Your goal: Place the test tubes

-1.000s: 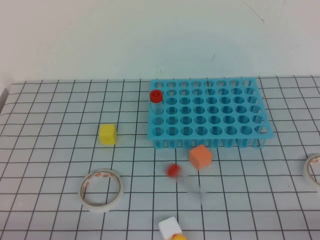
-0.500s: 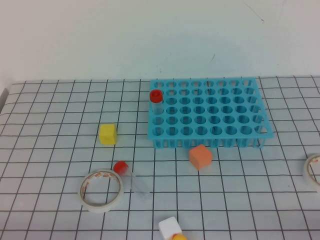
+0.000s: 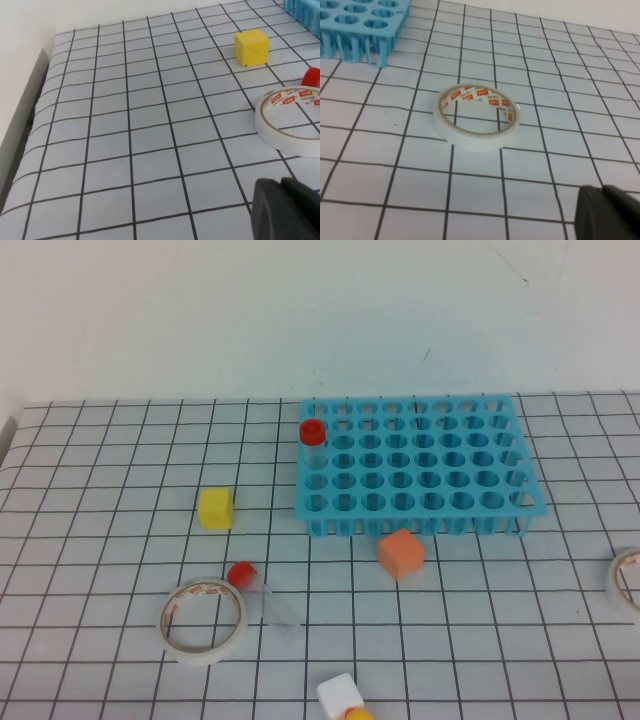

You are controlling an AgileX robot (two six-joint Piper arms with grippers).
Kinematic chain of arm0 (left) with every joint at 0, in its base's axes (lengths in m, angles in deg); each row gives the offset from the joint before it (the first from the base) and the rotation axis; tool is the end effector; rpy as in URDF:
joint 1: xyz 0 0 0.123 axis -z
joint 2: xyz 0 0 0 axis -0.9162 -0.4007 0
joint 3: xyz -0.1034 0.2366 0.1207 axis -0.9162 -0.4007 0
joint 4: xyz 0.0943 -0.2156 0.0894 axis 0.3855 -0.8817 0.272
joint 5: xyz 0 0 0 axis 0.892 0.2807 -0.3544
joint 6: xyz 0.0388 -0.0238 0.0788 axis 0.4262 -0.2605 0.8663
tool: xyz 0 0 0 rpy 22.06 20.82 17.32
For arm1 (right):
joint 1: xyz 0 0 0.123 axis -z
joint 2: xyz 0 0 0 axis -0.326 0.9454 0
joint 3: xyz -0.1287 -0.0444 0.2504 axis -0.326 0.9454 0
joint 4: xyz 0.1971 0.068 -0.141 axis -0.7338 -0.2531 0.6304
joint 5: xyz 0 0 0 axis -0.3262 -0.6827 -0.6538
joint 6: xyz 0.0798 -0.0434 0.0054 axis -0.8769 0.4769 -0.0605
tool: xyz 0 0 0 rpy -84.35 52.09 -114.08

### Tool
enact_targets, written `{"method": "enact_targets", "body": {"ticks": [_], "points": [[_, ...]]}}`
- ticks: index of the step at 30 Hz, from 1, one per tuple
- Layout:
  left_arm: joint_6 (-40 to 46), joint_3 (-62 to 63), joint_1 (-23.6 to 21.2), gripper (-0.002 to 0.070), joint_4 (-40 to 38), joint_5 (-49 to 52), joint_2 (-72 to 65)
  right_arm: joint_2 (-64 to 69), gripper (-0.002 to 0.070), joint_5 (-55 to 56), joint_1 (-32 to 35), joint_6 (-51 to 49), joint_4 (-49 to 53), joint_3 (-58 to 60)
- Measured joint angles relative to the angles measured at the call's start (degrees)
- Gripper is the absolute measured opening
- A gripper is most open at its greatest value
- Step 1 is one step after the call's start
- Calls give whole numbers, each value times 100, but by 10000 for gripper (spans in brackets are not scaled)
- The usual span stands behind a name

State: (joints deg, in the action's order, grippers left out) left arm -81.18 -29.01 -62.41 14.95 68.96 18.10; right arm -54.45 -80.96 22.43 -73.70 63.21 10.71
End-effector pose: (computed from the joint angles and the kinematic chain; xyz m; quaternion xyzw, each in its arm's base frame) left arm 0.0533 -0.0069 0.1802 0.0541 0.7807 -0.0229 0.6221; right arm 0.0527 -0.0064 0.1762 -0.0385 0.7934 -0.0871 0.6012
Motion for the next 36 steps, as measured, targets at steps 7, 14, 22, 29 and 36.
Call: {"method": "enact_targets", "body": {"ticks": [7,14,22,29,36], "points": [[15,0,0,-1,45,0,0,0,-1,0,0,0,81,0],[43,0,0,-1,45,0,0,0,-1,0,0,0,81,0],[47,0,0,-1,56,-12,0,0,-1,0,0,0,93,0],[70,-11,0,-1,68,-1017,0,0,-1,998,0,0,131,50],[52,-11,0,-1,68,-3222,0,0,-1,3383,0,0,139,50]]}}
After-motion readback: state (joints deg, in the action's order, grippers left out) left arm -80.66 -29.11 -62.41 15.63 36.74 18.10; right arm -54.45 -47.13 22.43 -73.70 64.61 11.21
